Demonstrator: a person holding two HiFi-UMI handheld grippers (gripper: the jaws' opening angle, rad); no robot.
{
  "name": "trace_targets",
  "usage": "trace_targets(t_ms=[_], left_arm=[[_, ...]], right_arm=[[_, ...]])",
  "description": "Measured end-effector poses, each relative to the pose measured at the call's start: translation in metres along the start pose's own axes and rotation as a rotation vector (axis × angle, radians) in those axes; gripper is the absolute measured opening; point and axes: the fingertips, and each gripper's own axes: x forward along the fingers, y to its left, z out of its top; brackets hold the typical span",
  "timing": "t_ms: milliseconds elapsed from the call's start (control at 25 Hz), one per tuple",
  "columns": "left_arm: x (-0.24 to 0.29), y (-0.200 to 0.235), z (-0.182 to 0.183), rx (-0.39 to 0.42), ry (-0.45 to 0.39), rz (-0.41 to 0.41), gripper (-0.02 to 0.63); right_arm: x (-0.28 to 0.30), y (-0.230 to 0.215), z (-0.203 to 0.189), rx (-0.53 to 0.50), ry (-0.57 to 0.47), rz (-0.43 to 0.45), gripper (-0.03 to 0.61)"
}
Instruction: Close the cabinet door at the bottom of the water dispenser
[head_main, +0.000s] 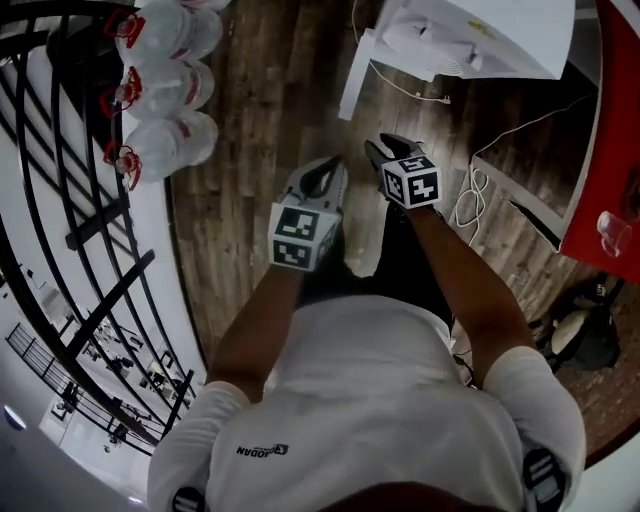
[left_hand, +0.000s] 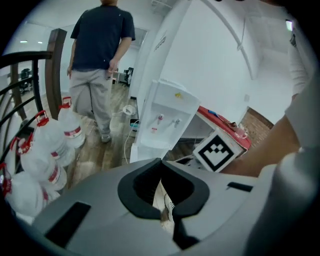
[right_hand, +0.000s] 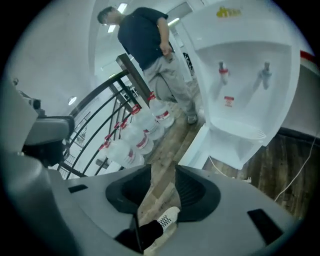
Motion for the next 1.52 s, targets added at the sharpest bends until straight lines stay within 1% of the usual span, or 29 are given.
trace_targets(t_ms=[80, 200, 360, 560, 680, 880, 1080, 1280, 1520], left_arm=[[0.015, 0.003, -0.019, -0.031, 0.036, 0.008, -0.003], [0.031, 0.005, -0.044, -0.048, 0.091, 0.019, -0.003], [0.032, 0.007, -0.065, -0.082, 0.134, 0.047, -0.003], [0.043, 0.011, -0.084, -0.111, 0.156, 0.052, -0.003], [0.051, 0.013, -0.093, -0.124, 0.167, 0.053, -0.003], [0.046, 0.013, -0.096, -0.141, 0.171, 0.063, -0.003], [0.048, 0.016, -0.102, -0.169, 0.178, 0.082, -0.003], [0.057, 0.019, -0.107, -0.178, 0.188, 0.077, -0.003], [0.066, 0.017, -0.1, -0.168, 0.183, 0.054, -0.003]], right_arm=[[0.039, -0.009, -0.014, -0.01, 0.038, 0.01, 0.138], [0.091, -0.024, -0.034, -0.034, 0.087, -0.012, 0.153], [0.139, -0.035, -0.062, -0.007, 0.154, -0.038, 0.202], [0.172, -0.043, -0.056, 0.021, 0.096, -0.06, 0.216], [0.189, -0.049, -0.054, 0.047, 0.092, -0.084, 0.216], [0.2, -0.047, -0.058, 0.026, 0.126, -0.128, 0.218], [0.209, -0.044, -0.066, 0.012, 0.149, -0.106, 0.218], [0.212, -0.05, -0.071, -0.003, 0.154, -0.079, 0.218], [0.193, -0.069, -0.082, 0.038, 0.165, -0.118, 0.216]])
